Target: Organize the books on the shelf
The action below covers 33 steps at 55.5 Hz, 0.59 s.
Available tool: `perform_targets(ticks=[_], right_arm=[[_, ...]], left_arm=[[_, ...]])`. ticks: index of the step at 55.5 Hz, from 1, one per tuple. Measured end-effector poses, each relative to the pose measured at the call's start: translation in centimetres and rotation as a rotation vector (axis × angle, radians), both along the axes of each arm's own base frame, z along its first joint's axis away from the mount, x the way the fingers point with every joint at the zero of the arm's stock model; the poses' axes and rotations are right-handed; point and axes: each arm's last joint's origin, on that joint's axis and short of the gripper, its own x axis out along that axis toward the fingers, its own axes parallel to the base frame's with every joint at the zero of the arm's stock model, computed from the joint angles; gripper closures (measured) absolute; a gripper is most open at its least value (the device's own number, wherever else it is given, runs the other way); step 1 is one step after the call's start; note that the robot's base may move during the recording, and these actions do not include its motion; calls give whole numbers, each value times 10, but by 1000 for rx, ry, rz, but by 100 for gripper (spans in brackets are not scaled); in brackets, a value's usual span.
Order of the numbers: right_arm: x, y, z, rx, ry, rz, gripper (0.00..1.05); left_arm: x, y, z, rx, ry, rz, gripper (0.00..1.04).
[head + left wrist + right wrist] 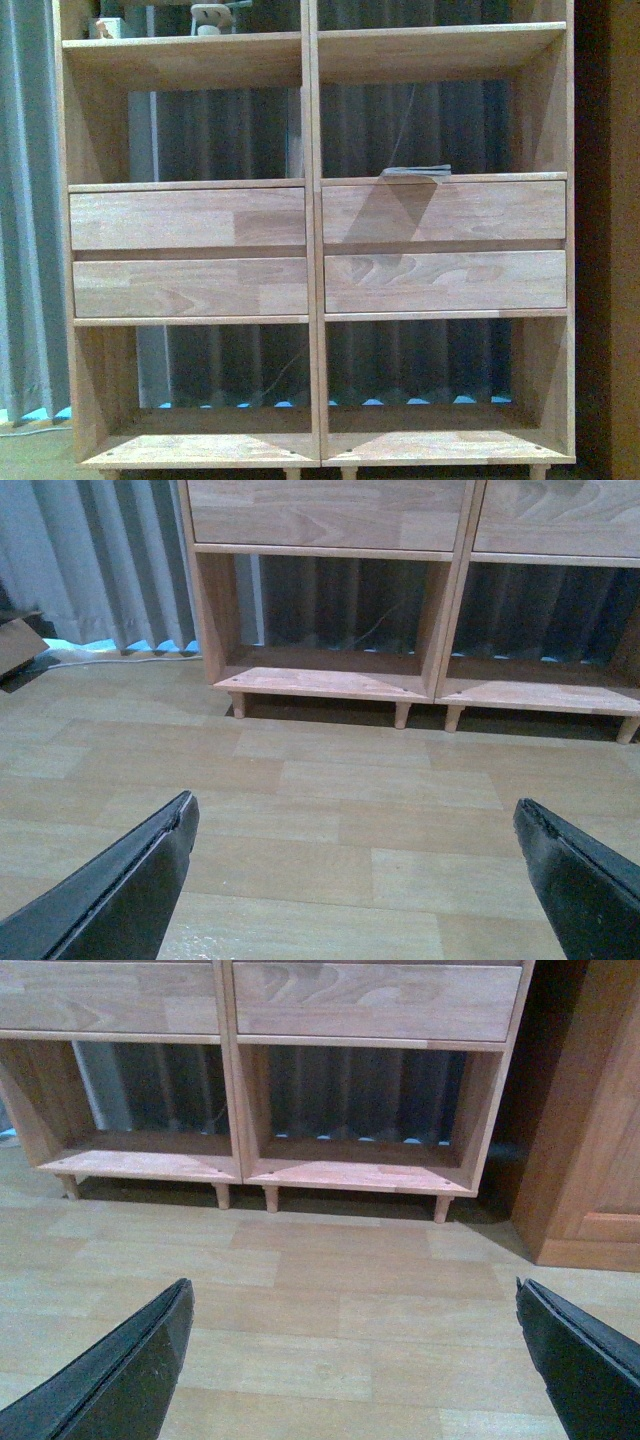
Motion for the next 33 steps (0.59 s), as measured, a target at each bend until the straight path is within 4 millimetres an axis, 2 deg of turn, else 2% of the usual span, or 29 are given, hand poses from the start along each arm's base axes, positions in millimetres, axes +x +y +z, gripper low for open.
perform_targets(ticks=[33], right_arm=[[0, 0, 0, 0, 0, 0, 7]], left_arm=[[0, 0, 0, 0, 0, 0, 7]])
